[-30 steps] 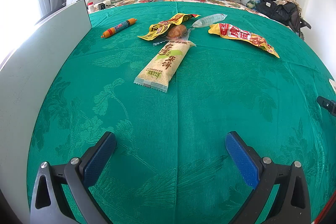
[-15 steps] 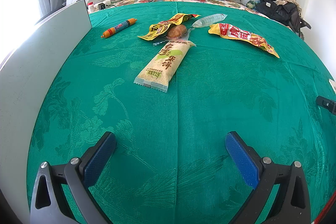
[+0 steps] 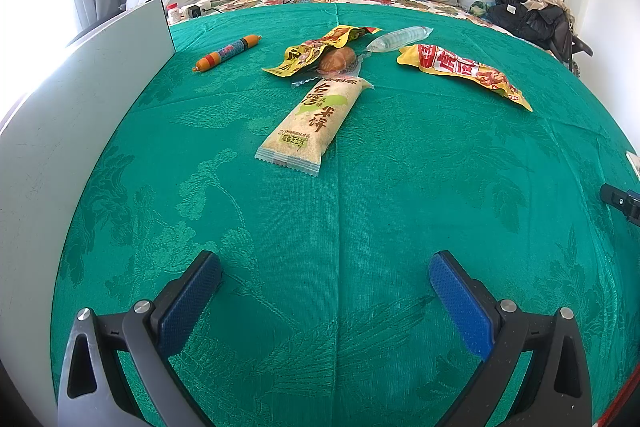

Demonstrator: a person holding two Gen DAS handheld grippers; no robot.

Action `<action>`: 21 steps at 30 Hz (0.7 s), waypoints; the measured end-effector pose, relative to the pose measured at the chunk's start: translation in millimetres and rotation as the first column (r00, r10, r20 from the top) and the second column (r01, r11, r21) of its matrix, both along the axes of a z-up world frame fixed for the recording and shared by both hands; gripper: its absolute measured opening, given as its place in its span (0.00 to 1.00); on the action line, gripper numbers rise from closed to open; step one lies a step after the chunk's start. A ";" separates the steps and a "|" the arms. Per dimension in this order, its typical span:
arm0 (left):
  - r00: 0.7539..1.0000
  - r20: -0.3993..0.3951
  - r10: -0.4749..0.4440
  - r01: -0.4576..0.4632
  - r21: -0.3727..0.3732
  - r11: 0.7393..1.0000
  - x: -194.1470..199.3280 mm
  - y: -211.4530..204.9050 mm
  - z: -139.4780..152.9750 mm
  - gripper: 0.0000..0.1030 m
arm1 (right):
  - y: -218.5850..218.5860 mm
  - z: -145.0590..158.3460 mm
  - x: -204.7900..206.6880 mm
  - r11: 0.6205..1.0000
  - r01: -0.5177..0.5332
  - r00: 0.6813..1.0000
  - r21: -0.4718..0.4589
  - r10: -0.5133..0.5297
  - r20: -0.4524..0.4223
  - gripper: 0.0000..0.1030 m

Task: Organize snacks

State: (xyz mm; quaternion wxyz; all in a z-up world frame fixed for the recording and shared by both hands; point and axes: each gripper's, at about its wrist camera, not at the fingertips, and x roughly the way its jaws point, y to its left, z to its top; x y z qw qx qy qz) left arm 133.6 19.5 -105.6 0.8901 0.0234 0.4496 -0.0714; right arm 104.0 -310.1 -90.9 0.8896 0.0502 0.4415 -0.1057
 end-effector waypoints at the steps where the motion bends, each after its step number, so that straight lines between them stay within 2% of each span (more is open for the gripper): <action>1: 1.000 -0.018 -0.013 0.013 -0.002 1.000 2.0 1.3 0.9 1.00 | 0.0 0.0 0.0 1.000 0.000 1.000 0.000 0.000 0.000 0.94; 6: 0.993 -0.105 -0.057 0.049 -0.083 0.995 12.5 15.7 13.7 1.00 | 0.1 -0.1 0.0 1.000 0.000 1.000 -0.001 0.000 0.000 0.94; 9: 0.993 -0.098 -0.058 0.052 -0.059 0.997 32.2 18.2 28.9 1.00 | 0.2 -0.2 -0.2 1.000 0.001 1.000 0.000 -0.001 0.000 0.94; 13: 0.987 -0.142 -0.078 0.079 -0.001 0.997 76.8 6.9 34.1 0.99 | 0.1 -0.1 -0.1 1.000 0.000 1.000 0.000 0.000 0.000 0.94; 17: 0.980 -0.178 -0.088 0.103 0.075 0.992 112.3 -11.7 26.0 0.86 | 0.2 -0.1 -0.2 1.000 0.000 1.000 0.000 0.000 0.000 0.94; 19: 0.975 -0.209 -0.081 0.095 0.057 0.994 123.9 -14.5 19.0 0.73 | 0.1 0.0 -0.1 1.000 0.000 1.000 0.000 0.000 0.000 0.94; 20: 0.972 -0.219 -0.081 0.092 0.037 0.995 126.8 -14.3 16.5 0.60 | 0.0 0.0 0.0 1.000 0.000 1.000 0.000 0.000 0.000 0.94; 21: 0.978 -0.196 -0.077 0.083 0.019 0.996 126.4 -13.0 19.2 0.45 | 0.1 0.0 -0.1 1.000 0.000 1.000 0.000 0.000 0.000 0.94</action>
